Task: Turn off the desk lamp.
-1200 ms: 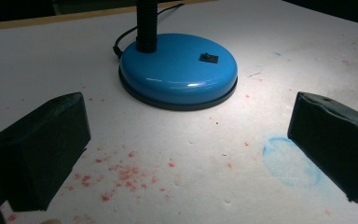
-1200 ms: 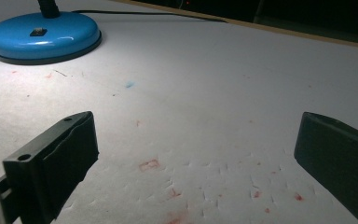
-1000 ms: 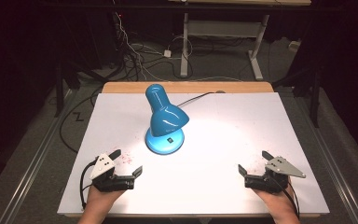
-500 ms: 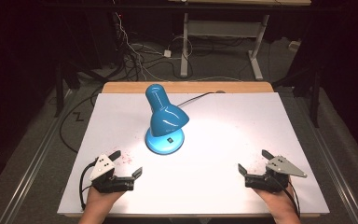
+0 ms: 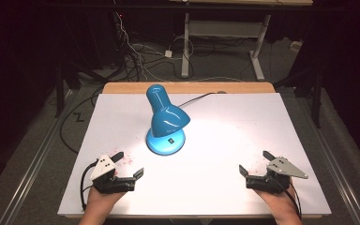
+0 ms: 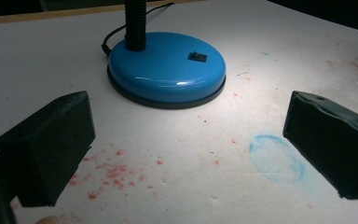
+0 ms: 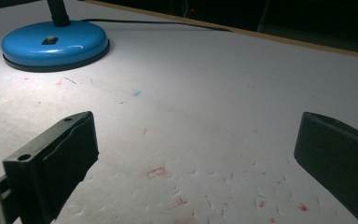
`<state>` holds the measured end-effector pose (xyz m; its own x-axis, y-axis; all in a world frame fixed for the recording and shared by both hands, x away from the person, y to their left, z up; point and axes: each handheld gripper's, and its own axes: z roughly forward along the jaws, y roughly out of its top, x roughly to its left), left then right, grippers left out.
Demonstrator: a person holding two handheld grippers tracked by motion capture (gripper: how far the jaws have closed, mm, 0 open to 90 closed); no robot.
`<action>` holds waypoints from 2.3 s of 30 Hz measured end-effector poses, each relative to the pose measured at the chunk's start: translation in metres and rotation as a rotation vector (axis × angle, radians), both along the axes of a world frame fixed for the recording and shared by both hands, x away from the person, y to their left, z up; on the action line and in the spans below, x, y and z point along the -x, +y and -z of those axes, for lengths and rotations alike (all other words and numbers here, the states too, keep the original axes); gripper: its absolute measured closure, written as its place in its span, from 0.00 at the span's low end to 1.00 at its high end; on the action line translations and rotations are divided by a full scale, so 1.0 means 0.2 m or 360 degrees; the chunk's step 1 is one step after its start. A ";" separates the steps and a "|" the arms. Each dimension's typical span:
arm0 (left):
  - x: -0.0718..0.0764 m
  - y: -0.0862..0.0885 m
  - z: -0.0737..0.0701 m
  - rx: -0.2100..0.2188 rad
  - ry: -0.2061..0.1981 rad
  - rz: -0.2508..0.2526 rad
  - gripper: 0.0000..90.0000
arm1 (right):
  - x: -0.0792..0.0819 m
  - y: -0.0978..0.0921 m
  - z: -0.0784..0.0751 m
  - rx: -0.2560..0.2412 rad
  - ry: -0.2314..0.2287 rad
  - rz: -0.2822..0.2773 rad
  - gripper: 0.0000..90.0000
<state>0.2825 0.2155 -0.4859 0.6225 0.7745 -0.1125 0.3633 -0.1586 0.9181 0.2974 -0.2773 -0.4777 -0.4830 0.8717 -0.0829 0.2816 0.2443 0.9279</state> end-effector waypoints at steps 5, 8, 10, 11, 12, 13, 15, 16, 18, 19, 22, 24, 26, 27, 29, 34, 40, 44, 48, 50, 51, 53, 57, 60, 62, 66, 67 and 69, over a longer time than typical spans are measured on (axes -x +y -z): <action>0.00 0.00 0.00 0.0005 0.0004 0.0021 0.09 | 0.00 0.00 0.00 0.0006 0.0000 -0.0005 0.00; 0.00 0.00 0.00 0.0009 0.0001 0.0049 0.15 | 0.00 0.00 0.00 0.0013 -0.0003 -0.0006 0.00; 0.00 -0.01 0.00 0.0013 0.0001 0.0053 0.16 | 0.00 0.00 0.00 0.0016 -0.0003 -0.0003 0.00; 0.00 -0.01 0.00 0.0015 0.0002 0.0056 0.17 | 0.00 0.00 0.00 0.0019 -0.0004 -0.0006 0.00; 0.00 -0.01 0.00 0.0017 0.0007 0.0063 0.18 | 0.01 0.00 0.00 0.0016 -0.0005 -0.0010 0.00; 0.00 -0.01 0.00 0.0019 0.0008 0.0073 0.19 | 0.01 0.01 0.00 0.0015 -0.0004 -0.0014 0.00; -0.01 -0.01 0.00 0.0017 0.0005 0.0078 0.22 | 0.01 0.01 0.00 0.0015 -0.0005 -0.0018 0.00; -0.01 -0.01 0.00 0.0015 0.0007 0.0076 0.24 | 0.01 0.01 0.00 0.0012 -0.0002 -0.0016 0.00; -0.01 -0.02 0.00 0.0016 0.0015 0.0079 0.25 | 0.01 0.01 0.00 0.0012 -0.0004 -0.0015 0.00; 0.00 -0.02 -0.01 0.0009 0.0001 0.0086 0.30 | 0.01 0.01 0.00 0.0010 -0.0003 -0.0018 0.00; 0.00 -0.03 -0.02 0.0008 -0.0004 0.0075 0.36 | 0.01 0.01 0.00 0.0024 0.0000 -0.0018 0.00; 0.00 -0.03 -0.02 0.0013 0.0006 0.0058 0.42 | 0.01 0.01 0.00 0.0028 -0.0003 -0.0018 0.00; -0.01 -0.03 -0.01 0.0007 0.0025 0.0040 0.45 | 0.01 0.01 0.00 0.0028 0.0002 -0.0015 0.00; -0.01 -0.03 -0.01 0.0009 0.0036 0.0037 0.48 | 0.00 0.01 0.01 0.0029 0.0003 -0.0014 0.00; -0.01 -0.03 -0.01 0.0016 0.0039 0.0038 0.53 | 0.00 0.01 0.00 0.0030 0.0005 -0.0015 0.00; -0.02 -0.02 -0.01 0.0012 0.0051 0.0054 0.65 | 0.00 0.02 0.01 0.0037 0.0005 -0.0021 0.00; -0.02 -0.03 -0.01 0.0000 0.0053 0.0095 0.76 | 0.01 0.02 0.00 0.0037 -0.0004 -0.0026 0.00; -0.03 -0.03 0.00 0.0000 0.0097 0.0115 0.82 | 0.01 0.02 0.00 0.0035 -0.0007 -0.0025 0.00; -0.03 -0.03 -0.01 0.0025 0.0101 0.0128 0.87 | 0.01 0.02 0.00 0.0033 -0.0011 -0.0031 0.00; -0.03 -0.03 -0.01 0.0025 0.0100 0.0124 0.91 | 0.00 0.01 0.00 0.0032 -0.0006 -0.0030 0.00; -0.03 -0.03 -0.01 0.0026 0.0099 0.0125 0.91 | 0.00 0.01 0.00 0.0035 -0.0004 -0.0028 0.00; -0.03 -0.03 -0.01 0.0030 0.0096 0.0123 0.94 | 0.00 0.02 0.01 0.0037 -0.0003 -0.0029 0.00; -0.03 -0.03 -0.01 0.0035 0.0099 0.0115 0.98 | 0.00 0.02 0.00 0.0040 -0.0011 -0.0033 0.00; -0.03 -0.03 0.00 0.0020 0.0112 0.0112 0.98 | 0.01 0.02 0.00 0.0039 -0.0008 -0.0033 0.00; -0.03 -0.04 0.00 0.0018 0.0106 0.0116 0.98 | 0.01 0.02 0.00 0.0041 -0.0008 -0.0031 0.00; -0.04 -0.05 -0.01 0.0028 0.0114 0.0116 0.98 | 0.01 0.02 0.00 0.0039 -0.0006 -0.0033 0.00; -0.04 -0.06 -0.01 0.0036 0.0113 0.0121 0.98 | 0.01 0.02 0.00 0.0038 -0.0002 -0.0037 0.00; -0.05 -0.07 -0.02 0.0030 0.0116 0.0131 0.98 | 0.01 0.03 0.01 0.0014 0.0015 -0.0044 0.00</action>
<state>0.2933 0.2015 -0.4828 0.6738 0.7182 -0.1740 0.4156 -0.1736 0.8928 0.2957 -0.2716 -0.4788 -0.5076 0.8573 -0.0858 0.2833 0.2601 0.9231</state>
